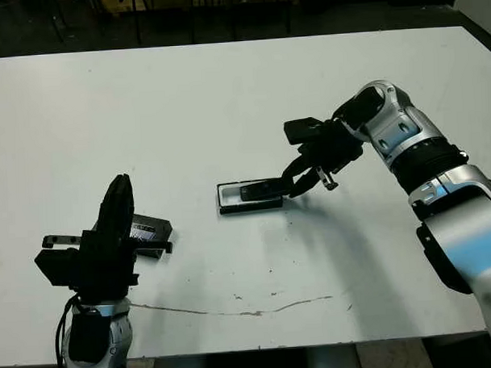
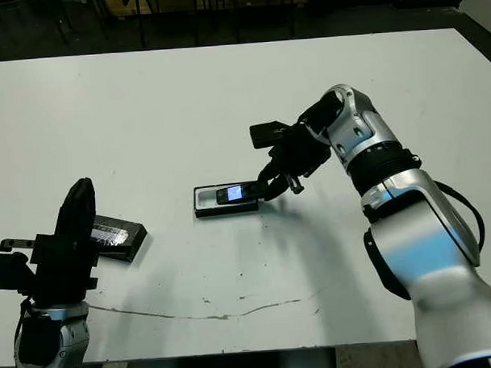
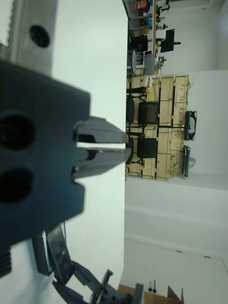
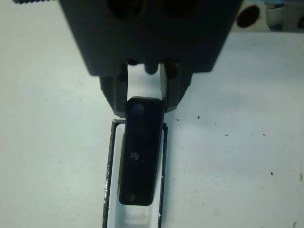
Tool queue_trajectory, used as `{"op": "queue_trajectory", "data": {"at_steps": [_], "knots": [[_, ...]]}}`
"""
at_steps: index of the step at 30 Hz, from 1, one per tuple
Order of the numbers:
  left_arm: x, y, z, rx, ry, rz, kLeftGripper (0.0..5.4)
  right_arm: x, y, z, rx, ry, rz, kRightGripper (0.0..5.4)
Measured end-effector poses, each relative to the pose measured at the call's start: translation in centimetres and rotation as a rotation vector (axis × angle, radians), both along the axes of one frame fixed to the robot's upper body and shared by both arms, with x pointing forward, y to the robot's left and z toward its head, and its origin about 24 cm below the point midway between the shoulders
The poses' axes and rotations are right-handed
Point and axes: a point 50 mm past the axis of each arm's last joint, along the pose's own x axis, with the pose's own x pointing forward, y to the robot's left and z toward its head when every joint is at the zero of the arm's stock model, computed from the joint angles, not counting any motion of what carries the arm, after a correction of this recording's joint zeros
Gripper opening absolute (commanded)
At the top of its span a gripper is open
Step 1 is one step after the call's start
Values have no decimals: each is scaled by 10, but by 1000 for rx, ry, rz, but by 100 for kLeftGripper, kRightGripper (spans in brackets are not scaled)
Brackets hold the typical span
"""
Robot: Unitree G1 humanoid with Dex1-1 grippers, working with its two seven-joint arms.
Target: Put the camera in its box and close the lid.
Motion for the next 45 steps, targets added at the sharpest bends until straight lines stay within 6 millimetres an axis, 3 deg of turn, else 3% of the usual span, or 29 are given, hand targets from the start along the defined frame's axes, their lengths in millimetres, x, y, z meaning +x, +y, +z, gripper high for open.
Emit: {"op": "queue_trajectory", "data": {"at_steps": [6,19,45], "knots": [[0,0,-1,0,-2,0,0,0,4,2,-28,-20,20,38],[-1,-6,-3,1,4,-6,0,0,39,7,-131,-85,124,38],[-2,-5,-3,-7,1,6,0,-1,46,3,-141,-123,160,38]]}}
